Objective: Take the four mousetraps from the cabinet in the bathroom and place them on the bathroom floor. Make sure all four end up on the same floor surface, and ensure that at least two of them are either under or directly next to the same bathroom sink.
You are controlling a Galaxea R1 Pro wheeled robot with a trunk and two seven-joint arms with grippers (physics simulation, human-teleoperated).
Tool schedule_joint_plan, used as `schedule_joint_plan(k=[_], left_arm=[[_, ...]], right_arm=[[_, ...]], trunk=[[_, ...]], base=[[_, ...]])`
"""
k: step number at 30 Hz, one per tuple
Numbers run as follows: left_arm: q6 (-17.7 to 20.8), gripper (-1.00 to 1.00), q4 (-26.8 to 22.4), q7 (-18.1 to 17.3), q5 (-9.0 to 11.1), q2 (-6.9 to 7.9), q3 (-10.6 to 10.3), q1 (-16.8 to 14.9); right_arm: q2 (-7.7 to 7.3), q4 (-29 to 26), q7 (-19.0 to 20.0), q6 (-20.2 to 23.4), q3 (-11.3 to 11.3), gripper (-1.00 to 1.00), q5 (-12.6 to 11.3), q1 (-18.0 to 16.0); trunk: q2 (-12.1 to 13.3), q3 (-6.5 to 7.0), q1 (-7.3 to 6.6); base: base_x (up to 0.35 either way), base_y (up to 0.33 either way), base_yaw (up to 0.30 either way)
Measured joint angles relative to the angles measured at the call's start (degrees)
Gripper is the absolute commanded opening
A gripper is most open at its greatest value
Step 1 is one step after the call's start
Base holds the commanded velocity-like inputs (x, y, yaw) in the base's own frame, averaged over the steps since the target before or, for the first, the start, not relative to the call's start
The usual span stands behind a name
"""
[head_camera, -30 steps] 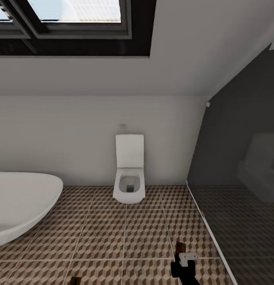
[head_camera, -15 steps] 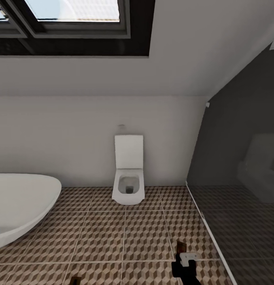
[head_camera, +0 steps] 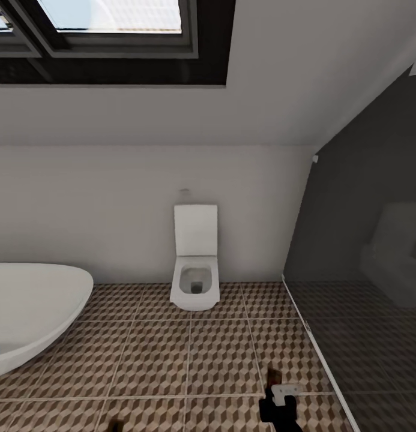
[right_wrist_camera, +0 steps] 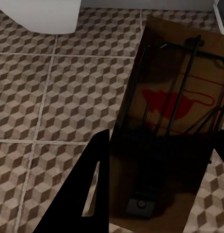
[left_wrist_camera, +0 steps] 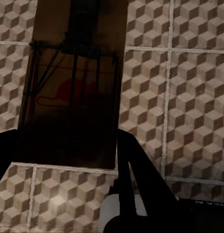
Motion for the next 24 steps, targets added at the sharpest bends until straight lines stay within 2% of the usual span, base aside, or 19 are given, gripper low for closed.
schedule_joint_plan(k=[2,4,5,7,9,11,12,15,16,20,22,24], left_arm=[[8.7,-1.00,-4.1,0.0,-0.2,0.84,0.0,-0.1],[24.1,-1.00,-15.5,-0.2,-0.4,2.60,0.0,-0.3],[26.7,-1.00,-17.8,-0.3,-0.4,2.90,0.1,-0.3],[35.4,-1.00,-24.8,-0.3,-0.5,3.87,0.1,-1.0],[43.2,-1.00,-28.4,-0.2,-0.5,4.69,0.1,-4.4],[48.9,-1.00,-28.0,-0.1,-0.6,5.31,0.2,-10.8],[49.9,-1.00,-27.2,-0.1,-0.5,5.44,0.2,-12.6],[52.8,-1.00,-22.1,0.7,-0.7,5.82,0.1,-22.9],[53.1,-1.00,-21.7,1.2,-0.7,5.86,0.1,-24.7],[53.5,-1.00,-25.0,3.6,-0.5,5.86,0.1,-27.4],[53.4,-1.00,-24.1,3.9,-0.4,5.46,0.1,-27.7],[51.9,-1.00,-21.2,4.1,-0.3,3.94,0.0,-27.9]], right_arm=[[0.02,-0.5,-0.1,3.6,0.0,-1.00,0.1,0.0],[-0.01,-6.7,-0.8,14.9,0.1,-1.00,0.2,0.0],[-0.02,-8.4,-1.0,17.1,0.0,-1.00,0.1,0.0],[-0.01,-15.2,-1.5,25.2,0.1,-1.00,0.2,0.0],[0.06,-21.5,-1.8,31.5,0.0,-1.00,0.2,0.0],[0.13,-27.7,-2.0,36.3,0.1,-1.00,0.2,0.0],[0.14,-29.2,-2.1,37.3,0.1,-1.00,0.1,0.0],[0.16,-36.7,-2.2,43.7,0.2,-1.00,0.1,-0.1],[0.19,-38.4,-2.2,45.7,0.2,-1.00,0.1,-0.2],[0.68,-43.8,-2.2,51.8,0.2,-1.00,0.0,-0.4],[1.39,-45.0,-2.2,52.8,0.2,-1.00,0.0,-0.4],[2.21,-45.7,-2.5,53.4,0.2,-1.00,0.1,-0.4]], trunk=[[0.0,0.00,0.00],[0.0,0.03,0.00],[0.0,0.01,0.00],[0.0,0.03,0.00],[0.0,0.03,0.00],[0.0,0.03,0.00],[0.0,0.02,0.00],[0.0,0.03,0.00],[0.0,0.03,-0.01],[0.0,0.01,-0.01],[0.0,0.01,-0.01],[0.0,0.00,0.00]], base=[[0.000,0.000,0.000],[0.000,0.000,0.000],[0.000,0.000,0.000],[0.000,0.000,0.000],[0.000,0.000,0.000],[0.000,0.000,0.000],[0.000,0.000,0.000],[0.000,0.000,0.000],[0.000,0.000,0.000],[0.000,0.000,0.000],[0.000,0.000,0.000],[0.000,0.000,0.000]])
